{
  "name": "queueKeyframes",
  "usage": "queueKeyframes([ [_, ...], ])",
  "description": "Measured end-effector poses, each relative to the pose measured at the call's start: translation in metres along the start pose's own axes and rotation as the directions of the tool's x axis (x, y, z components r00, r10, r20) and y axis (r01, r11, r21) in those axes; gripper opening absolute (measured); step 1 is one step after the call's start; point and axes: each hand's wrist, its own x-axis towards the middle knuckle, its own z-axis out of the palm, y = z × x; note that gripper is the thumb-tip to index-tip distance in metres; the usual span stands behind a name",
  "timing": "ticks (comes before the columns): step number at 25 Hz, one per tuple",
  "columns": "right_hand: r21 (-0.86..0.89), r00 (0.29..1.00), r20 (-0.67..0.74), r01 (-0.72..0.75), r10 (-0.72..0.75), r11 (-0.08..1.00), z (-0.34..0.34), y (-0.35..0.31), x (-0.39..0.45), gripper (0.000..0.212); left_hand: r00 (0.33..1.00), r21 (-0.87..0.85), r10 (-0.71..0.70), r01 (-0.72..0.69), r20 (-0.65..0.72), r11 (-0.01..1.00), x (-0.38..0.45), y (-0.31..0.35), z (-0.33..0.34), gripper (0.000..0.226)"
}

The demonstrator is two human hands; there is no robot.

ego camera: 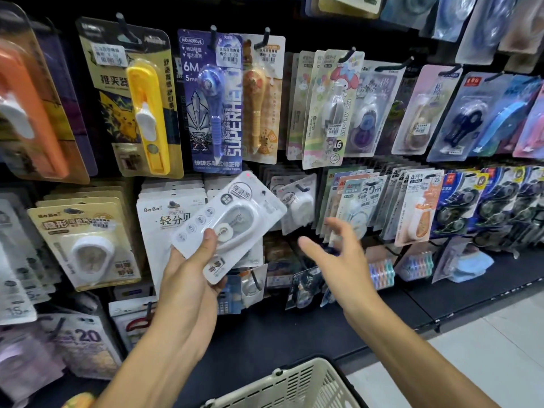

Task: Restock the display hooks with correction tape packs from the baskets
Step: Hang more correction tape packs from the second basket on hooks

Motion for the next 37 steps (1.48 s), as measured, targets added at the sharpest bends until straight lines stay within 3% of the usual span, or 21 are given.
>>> queueKeyframes([
  [2,0.266,0.941,0.338,-0.131,0.035,0.955,0.016,0.001,-0.014,0.055,0.994,0.061,-0.081,0.077,0.069,0.995,-0.003,-0.004,0.003,0.040],
  [4,0.401,0.901,0.434,-0.191,-0.003,0.896,0.032,0.003,-0.021,0.043,0.969,0.172,-0.160,0.128,0.187,0.977,-0.007,-0.008,0.006,0.041],
  [7,0.489,0.967,0.255,-0.123,-0.007,0.864,0.030,0.000,-0.012,0.028,0.973,0.416,-0.108,0.014,0.204,0.909,-0.007,-0.008,0.002,0.029],
  [10,0.406,0.986,0.146,-0.133,0.079,0.904,0.003,-0.004,0.005,0.023,0.974,0.743,0.148,-0.229,0.174,0.629,-0.004,-0.003,-0.005,0.032],
  [11,0.352,0.985,0.141,-0.141,0.097,0.925,-0.006,-0.005,0.009,0.024,0.963,0.763,0.190,-0.267,0.190,0.589,-0.005,-0.001,-0.006,0.033],
  [13,0.280,0.988,0.108,-0.138,0.111,0.950,-0.018,-0.003,0.015,0.026,0.961,0.751,0.200,-0.275,0.192,0.600,-0.003,0.001,-0.009,0.033],
  [17,0.242,0.997,-0.067,-0.026,0.044,0.970,-0.025,-0.003,0.017,0.028,0.958,0.806,0.204,-0.281,0.203,0.520,0.001,-0.002,-0.010,0.037],
  [20,0.168,0.996,-0.078,-0.020,0.034,0.986,-0.022,0.001,0.014,0.019,0.950,0.848,0.214,-0.303,0.229,0.435,-0.002,-0.004,-0.008,0.045],
  [25,0.152,0.998,-0.062,0.018,-0.008,0.988,-0.022,0.007,0.016,0.019,0.936,0.843,0.240,-0.338,0.256,0.419,-0.001,-0.004,-0.012,0.050],
  [29,0.244,0.984,-0.015,-0.169,0.178,0.955,-0.019,0.017,0.018,0.070,0.938,0.847,0.220,-0.338,0.268,0.411,-0.002,-0.006,-0.016,0.045],
  [31,0.128,0.973,-0.010,-0.227,0.231,0.965,-0.011,0.033,0.016,0.059,0.943,0.856,0.183,-0.329,0.277,0.399,0.003,-0.021,-0.019,0.037],
  [33,-0.169,0.973,0.093,-0.195,0.213,0.966,0.000,0.062,0.008,0.037,0.946,0.905,0.009,-0.311,0.323,0.291,0.005,-0.055,-0.029,0.029],
  [35,-0.593,0.905,0.328,-0.026,0.271,0.805,0.014,0.108,-0.002,0.029,0.870,0.930,-0.346,-0.368,0.350,0.016,0.001,-0.104,-0.045,0.034],
  [36,-0.735,0.849,0.404,0.080,0.341,0.673,0.022,0.138,-0.015,0.030,0.816,0.919,-0.501,-0.383,0.289,-0.093,-0.006,-0.135,-0.061,0.037],
  [37,-0.814,0.801,0.426,0.136,0.421,0.565,0.030,0.173,-0.031,0.032,0.775,0.925,-0.597,-0.354,0.206,-0.140,-0.015,-0.165,-0.083,0.038],
])
